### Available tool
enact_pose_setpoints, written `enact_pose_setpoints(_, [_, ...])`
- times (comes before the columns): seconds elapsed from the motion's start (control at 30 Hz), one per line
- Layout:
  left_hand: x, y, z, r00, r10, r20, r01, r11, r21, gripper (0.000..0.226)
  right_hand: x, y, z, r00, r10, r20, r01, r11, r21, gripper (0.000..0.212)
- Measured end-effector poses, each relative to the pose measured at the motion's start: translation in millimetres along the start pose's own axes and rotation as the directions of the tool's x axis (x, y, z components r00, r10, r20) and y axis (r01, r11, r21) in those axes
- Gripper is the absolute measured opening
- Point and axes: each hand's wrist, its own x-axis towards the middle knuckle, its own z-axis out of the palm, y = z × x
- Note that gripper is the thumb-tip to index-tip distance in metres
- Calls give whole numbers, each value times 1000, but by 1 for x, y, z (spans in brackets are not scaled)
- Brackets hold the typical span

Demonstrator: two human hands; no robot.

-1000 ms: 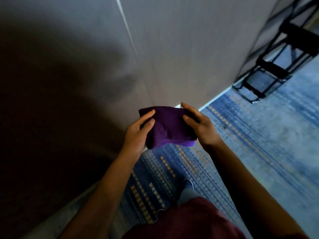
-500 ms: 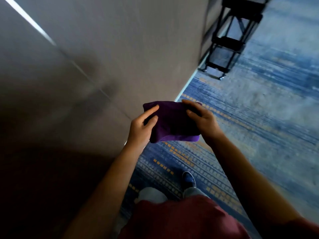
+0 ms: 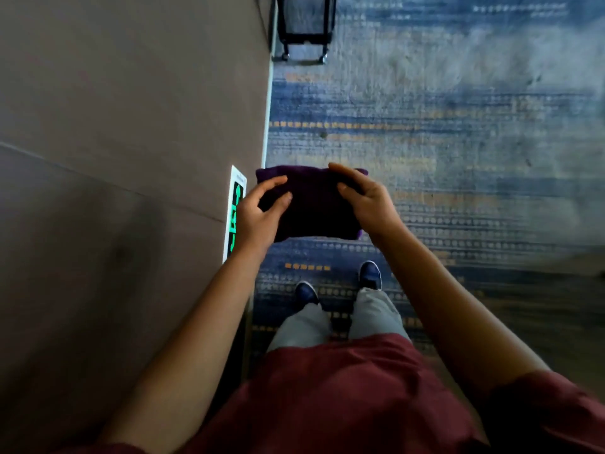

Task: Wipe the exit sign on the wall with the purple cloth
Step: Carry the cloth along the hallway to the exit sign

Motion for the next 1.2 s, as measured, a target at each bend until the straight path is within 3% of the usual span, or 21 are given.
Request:
enact_pose_setpoints(0.23, [-5,-48,-3,997,61,36,-64,993,98,30,-17,46,19,996,56,-73,-64,991,-120,46])
enact_pose_setpoints(0.4, [-19,-73,10,999,27,35,-30,997,69,32,-27,77,15,997,78,-22,-81,982,-171,87])
enact_pose_setpoints(0.5, [-35,-72,17,999,15,40,-15,1000,20,38,-40,92,15,999,46,-15,-48,980,-191,95])
enact_pose_setpoints(0.8, [-66,-79,34,982,138,126,-157,975,156,46,-67,153,-10,999,-15,-43,5,973,-229,85])
enact_pose_setpoints(1.03, [-15,-168,49,977,207,57,-215,942,258,44,-4,233,14,994,-99,-56,72,927,-369,79])
enact_pose_setpoints(1.2, [27,-243,67,984,166,61,-177,938,296,44,52,317,44,996,-55,-69,35,963,-268,78])
